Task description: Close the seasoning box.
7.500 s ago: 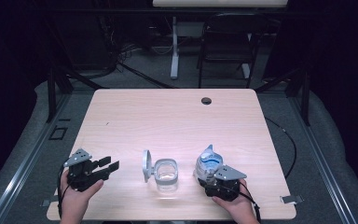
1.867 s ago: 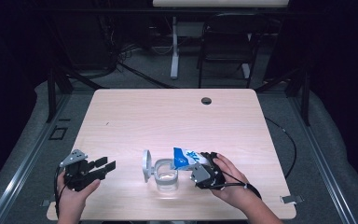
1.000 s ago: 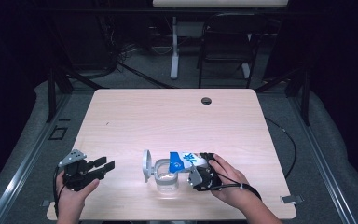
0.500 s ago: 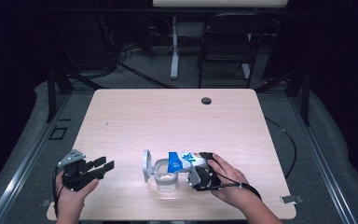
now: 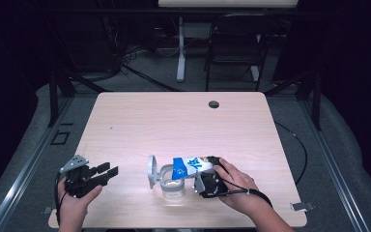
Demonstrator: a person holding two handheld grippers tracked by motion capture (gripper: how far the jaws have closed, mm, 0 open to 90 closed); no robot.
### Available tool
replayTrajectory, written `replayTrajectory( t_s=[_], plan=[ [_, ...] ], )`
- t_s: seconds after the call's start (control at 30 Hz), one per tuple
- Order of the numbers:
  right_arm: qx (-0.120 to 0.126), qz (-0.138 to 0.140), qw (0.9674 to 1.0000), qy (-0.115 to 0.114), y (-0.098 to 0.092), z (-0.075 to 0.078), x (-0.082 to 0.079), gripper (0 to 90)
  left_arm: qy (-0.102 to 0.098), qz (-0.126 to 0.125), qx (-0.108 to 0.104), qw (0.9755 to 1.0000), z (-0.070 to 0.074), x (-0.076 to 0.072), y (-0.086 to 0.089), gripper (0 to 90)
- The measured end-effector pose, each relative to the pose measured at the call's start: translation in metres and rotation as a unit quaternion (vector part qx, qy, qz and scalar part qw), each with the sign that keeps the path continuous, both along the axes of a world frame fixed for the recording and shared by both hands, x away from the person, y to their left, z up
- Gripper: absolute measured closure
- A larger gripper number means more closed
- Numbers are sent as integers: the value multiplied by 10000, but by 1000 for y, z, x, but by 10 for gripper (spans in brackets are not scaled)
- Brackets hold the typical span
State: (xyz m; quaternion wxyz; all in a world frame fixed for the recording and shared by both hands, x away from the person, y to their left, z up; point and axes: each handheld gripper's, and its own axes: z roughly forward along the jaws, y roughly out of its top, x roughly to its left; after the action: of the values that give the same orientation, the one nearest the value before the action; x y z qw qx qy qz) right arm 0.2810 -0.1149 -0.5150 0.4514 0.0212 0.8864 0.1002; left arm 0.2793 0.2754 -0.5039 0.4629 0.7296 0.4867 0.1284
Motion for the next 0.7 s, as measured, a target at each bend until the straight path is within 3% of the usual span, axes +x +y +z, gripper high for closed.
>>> replayTrajectory(
  t_s=[0.7],
  plan=[
    [-411,33,9988,-244,4,2,0,433,-8,-9,-21,10000,0,0,1,544]
  ],
)
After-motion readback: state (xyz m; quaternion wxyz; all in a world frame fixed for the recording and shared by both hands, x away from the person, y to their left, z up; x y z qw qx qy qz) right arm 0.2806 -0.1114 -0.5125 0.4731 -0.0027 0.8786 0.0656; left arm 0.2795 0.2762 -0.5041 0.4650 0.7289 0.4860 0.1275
